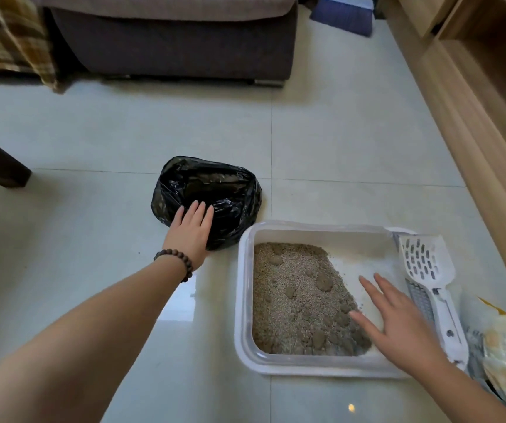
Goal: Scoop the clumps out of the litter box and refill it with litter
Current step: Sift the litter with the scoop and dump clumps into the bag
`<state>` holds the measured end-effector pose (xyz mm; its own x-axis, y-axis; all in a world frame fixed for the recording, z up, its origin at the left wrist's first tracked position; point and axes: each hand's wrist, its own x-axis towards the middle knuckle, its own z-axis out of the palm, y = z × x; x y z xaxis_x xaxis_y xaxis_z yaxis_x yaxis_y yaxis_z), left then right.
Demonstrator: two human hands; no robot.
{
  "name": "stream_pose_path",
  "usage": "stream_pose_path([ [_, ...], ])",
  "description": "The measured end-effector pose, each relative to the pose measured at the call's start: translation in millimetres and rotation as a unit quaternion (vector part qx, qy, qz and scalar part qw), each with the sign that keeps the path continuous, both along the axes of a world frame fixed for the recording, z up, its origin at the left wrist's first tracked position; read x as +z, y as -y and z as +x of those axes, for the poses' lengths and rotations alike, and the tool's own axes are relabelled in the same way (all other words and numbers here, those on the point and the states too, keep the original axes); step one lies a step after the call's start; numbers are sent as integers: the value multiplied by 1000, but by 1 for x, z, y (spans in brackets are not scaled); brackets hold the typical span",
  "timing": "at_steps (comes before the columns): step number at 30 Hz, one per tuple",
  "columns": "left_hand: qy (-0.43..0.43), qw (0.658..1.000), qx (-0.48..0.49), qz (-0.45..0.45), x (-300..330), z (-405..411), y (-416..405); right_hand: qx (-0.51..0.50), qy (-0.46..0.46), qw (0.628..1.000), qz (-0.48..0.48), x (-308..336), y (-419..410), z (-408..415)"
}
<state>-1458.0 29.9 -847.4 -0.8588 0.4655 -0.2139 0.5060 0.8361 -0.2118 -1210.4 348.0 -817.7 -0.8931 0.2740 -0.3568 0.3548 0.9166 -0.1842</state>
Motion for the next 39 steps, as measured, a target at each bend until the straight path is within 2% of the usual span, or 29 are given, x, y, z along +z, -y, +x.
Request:
stream_pose_path([
  [6, -5, 1000, -25, -14, 4, 1, -4, 0, 7, 1000, -4, 2, 10, -3],
  [8, 2, 1000, -30, 6, 2, 13, -1, -3, 11, 1000, 0, 3, 11, -3],
  [14, 10, 997, -21, 76, -9, 68, 21, -17, -2, 1000, -15, 1, 12, 2],
  [20, 41, 996, -19, 81, -2, 135, 40, -27, -15, 999, -17, -2, 13, 8],
  [23, 88, 994, -13, 64, 5, 155, 45, -27, -19, 999, -18, 0, 14, 9],
  [27, 111, 983, 61, 136, 20, 163, 38, -27, -27, 999, -15, 1, 15, 10],
  [29, 82, 970, 68, 219, 38, 162, 20, -31, -29, 999, -14, 1, 14, 9],
  [31, 88, 961, 51, 257, 50, 159, -5, -32, -30, 999, -12, 2, 14, 10],
  [33, 97, 963, 36, 248, 54, 154, -32, -39, -39, 998, -21, -1, 12, 11],
  [36, 117, 975, 44, 186, 43, 151, -62, -98, -76, 991, -47, -5, -3, 14],
  [39, 131, 974, 59, 175, 29, 155, -71, -161, -117, 980, 10, -9, -34, 27],
])
